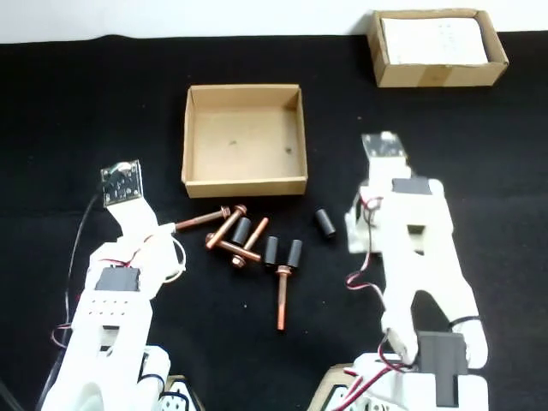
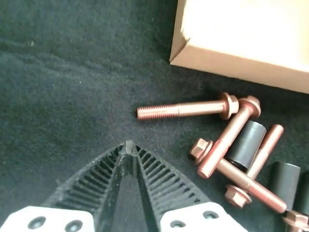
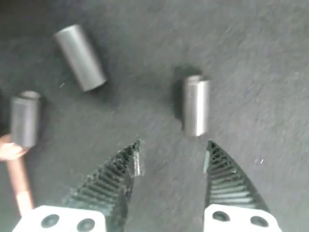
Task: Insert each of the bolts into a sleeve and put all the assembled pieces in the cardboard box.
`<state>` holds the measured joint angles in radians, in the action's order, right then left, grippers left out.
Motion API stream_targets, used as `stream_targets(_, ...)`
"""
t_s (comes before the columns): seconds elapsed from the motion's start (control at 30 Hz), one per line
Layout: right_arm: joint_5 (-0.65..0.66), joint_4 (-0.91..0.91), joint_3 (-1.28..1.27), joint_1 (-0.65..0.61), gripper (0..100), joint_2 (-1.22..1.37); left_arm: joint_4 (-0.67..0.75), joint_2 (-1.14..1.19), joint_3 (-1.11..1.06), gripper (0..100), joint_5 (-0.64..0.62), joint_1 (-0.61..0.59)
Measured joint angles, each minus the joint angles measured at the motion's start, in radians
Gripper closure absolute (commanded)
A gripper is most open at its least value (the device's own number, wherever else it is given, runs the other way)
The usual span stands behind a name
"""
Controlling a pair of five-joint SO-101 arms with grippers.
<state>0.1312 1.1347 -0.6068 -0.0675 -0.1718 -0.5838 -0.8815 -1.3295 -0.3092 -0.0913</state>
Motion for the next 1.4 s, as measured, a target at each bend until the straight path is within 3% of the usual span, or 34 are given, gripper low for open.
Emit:
stream_targets(0.53,0.008,-0.149,-0.037,0.025,81.5,0.014,0.003,0.0,0.0,99,0.0,-0.014)
stream_targets(0.8,0.008,-0.204,-0.011,0.021,81.8,0.23,0.003,0.0,0.0,99,0.0,-0.018)
stream_targets(1.0,0.008,-0.203,0.084,0.028,99.1,0.358,0.003,0.0,0.0,99,-0.002,-0.028)
stream_targets(1.4,0.051,-0.054,0.195,0.043,99.2,0.381,0.003,0.0,0.0,99,-0.002,-0.028)
